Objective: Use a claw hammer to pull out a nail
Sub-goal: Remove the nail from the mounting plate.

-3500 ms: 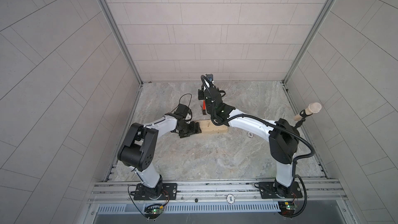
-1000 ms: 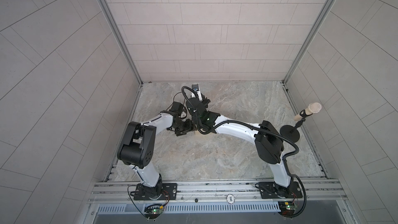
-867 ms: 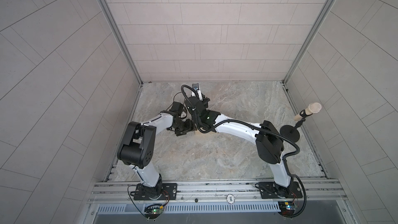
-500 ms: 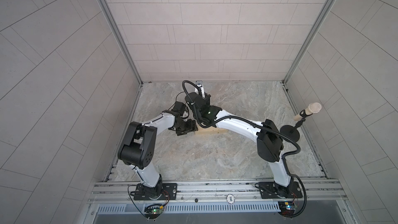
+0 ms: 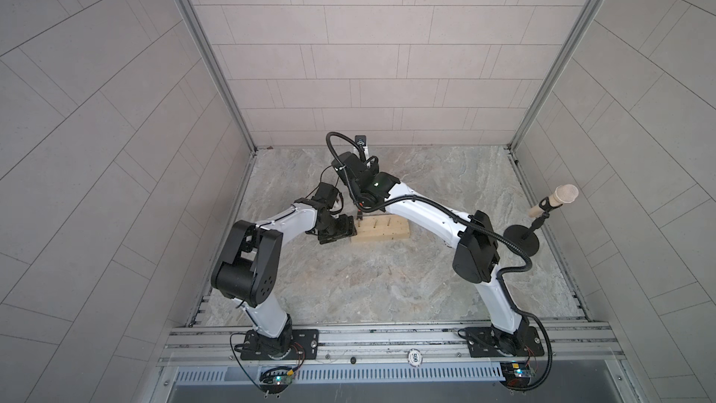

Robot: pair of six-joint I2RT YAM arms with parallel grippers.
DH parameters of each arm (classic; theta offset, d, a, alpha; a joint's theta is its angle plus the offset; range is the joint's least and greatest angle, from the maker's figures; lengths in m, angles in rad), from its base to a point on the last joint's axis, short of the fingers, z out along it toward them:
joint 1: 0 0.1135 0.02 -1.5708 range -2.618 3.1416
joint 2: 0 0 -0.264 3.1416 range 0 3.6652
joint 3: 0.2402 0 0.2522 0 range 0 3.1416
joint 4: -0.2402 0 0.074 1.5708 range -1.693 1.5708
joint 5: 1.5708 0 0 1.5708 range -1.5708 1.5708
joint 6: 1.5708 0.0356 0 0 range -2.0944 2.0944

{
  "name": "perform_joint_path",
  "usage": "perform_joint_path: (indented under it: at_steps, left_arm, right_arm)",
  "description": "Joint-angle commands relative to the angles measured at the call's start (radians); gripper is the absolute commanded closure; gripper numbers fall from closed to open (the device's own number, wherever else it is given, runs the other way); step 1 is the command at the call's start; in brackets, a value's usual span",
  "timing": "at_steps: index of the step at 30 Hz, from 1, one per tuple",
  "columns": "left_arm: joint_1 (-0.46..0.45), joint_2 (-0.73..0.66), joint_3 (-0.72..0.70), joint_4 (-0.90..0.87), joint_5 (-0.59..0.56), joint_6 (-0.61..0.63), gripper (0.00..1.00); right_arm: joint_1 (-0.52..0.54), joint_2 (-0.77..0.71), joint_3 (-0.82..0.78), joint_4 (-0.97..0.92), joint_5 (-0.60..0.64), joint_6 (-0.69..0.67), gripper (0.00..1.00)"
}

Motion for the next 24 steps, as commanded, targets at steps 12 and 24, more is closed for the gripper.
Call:
perform_joint_path:
  at_steps: [12,24]
  left_arm:
    - [-0.019,0.168,-0.067,-0.139,-0.284,-0.01,0.19]
    - [-0.021,0.178,-0.06,-0.148,-0.281,0.001,0.18]
  right_arm:
    - [-0.125,0.08,0.219,-0.349,-0.083,0.086,1.0]
    - [-0.222,0.13,0.275,-0.472,-0.226,0.233,1.0]
